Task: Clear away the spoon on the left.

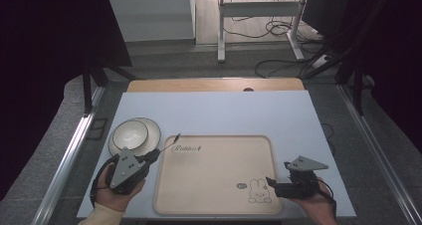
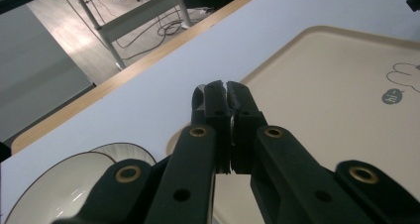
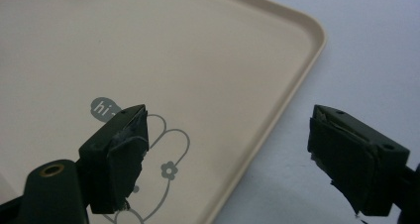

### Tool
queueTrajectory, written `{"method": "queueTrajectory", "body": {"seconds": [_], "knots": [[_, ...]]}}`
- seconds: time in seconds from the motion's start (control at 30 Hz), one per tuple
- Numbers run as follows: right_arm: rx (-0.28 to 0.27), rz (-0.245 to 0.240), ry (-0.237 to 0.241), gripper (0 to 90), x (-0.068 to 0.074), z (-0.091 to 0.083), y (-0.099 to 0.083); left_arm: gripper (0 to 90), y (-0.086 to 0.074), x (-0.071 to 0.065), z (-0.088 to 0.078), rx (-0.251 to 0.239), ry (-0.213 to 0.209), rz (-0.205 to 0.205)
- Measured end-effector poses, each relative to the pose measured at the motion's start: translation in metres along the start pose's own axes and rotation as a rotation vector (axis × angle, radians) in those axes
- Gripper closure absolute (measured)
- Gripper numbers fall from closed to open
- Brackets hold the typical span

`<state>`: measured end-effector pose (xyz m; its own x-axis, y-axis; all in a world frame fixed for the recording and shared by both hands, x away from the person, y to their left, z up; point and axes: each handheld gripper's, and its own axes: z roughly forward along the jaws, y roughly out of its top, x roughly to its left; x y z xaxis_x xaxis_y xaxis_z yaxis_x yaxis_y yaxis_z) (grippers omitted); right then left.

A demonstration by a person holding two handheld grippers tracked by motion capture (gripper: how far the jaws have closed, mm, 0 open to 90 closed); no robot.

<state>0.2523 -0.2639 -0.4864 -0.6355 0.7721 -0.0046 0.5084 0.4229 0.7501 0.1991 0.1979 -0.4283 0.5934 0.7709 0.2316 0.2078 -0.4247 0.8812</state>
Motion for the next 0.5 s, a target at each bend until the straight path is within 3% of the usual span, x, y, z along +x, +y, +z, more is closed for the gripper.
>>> {"method": "queueTrajectory", "body": {"seconds": [0.5], "knots": [[-0.003, 0.001, 0.002, 16.2, 0.000, 0.000, -0.001, 89.2, 0.006, -0.019, 0.023, 0.025, -0.043, 0.050]]}}
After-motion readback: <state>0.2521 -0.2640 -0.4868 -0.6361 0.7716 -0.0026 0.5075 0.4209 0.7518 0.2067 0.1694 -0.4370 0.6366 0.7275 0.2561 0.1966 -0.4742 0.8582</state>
